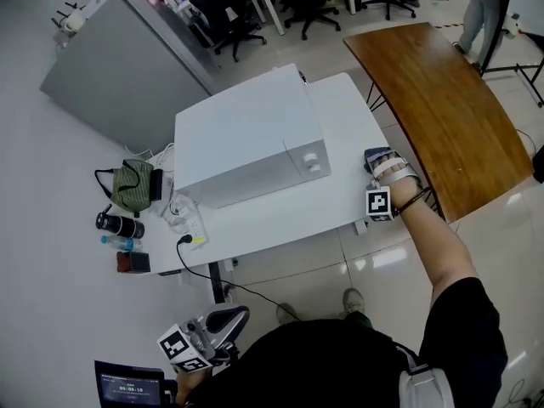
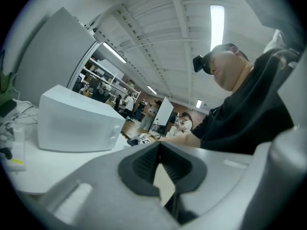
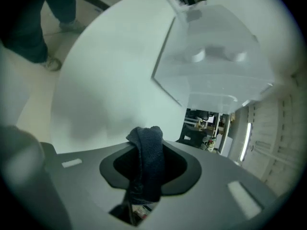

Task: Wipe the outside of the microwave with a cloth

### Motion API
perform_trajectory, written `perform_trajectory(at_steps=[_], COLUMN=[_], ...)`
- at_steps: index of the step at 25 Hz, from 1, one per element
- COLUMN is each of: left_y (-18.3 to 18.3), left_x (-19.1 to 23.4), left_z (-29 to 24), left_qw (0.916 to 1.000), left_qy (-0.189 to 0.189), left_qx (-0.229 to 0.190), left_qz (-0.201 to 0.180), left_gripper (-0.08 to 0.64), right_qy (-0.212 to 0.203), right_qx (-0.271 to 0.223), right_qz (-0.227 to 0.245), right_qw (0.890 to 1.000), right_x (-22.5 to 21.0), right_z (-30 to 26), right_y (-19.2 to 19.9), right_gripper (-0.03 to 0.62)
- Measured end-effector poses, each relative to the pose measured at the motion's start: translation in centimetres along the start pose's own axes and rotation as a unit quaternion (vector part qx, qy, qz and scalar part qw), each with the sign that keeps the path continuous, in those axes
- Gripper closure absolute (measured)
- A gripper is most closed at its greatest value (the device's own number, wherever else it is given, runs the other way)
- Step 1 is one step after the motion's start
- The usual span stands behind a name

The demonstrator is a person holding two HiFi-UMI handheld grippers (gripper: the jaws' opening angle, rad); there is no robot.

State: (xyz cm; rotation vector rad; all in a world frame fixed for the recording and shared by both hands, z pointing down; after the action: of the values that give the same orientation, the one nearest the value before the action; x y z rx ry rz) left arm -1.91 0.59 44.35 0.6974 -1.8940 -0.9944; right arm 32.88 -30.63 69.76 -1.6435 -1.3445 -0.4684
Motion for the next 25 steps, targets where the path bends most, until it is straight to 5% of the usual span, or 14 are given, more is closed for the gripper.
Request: perform_trajectory(at_steps=[3,5,6,10,14,15,16,22,25], left_y=[-2.0,-3.3,-3.8,-4.1,-2.4,-2.0,-1.7,1.8,5.9], left_x=[-0.9,-1.5,-2.0,-3.6,-4.6,-4.8,-5.0,-7.7,-8.7], left_z=[-1.1,-0.9,-0.6,1.7,4.0,4.7,5.5,13.4,17.8], left_qw=[0.9997,0.9989,0.9983,0.9946,0.9897,0.9885,0.9874,0.9816,0.9839], left_qy=[0.004,0.002,-0.002,-0.031,-0.065,-0.068,-0.068,-0.051,-0.028], left_qx=[-0.013,-0.028,-0.038,-0.081,-0.114,-0.122,-0.131,-0.149,-0.133], left_qz=[-0.021,-0.037,-0.045,-0.057,-0.056,-0.057,-0.058,-0.109,-0.116], left_gripper=[0.555,0.555,0.555,0.555,0.555,0.555,0.555,0.555,0.555], right_qy=[-0.029,-0.094,-0.136,-0.29,-0.404,-0.42,-0.428,-0.418,-0.381], right_qx=[-0.07,-0.136,-0.179,-0.364,-0.507,-0.527,-0.541,-0.575,-0.582], right_qz=[-0.143,-0.267,-0.33,-0.489,-0.547,-0.551,-0.55,-0.544,-0.564], right_qw=[0.987,0.949,0.917,0.738,0.53,0.492,0.47,0.445,0.445], right_x=[-1.3,-1.5,-1.6,-1.5,-3.1,-3.6,-4.1,-6.3,-6.4], right_z=[5.7,10.0,12.2,19.7,25.7,27.1,28.6,38.6,44.6], right_y=[2.0,2.8,2.9,1.2,-0.7,-1.0,-1.4,-4.5,-6.8], right_gripper=[0.494,0.494,0.495,0.494,0.494,0.494,0.494,0.489,0.486])
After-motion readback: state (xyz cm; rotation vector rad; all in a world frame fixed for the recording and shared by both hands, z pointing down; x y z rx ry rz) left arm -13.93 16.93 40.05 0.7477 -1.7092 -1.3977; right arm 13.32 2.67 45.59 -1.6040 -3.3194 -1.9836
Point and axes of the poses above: the fingertips, and each gripper's own axes: z backward along the fingers, x to its left, y out of its underside, the point moved 6 cm from there along z, backward along the fingers, and after that the axes turned 13 degrees about x, right-handed, at the moved point
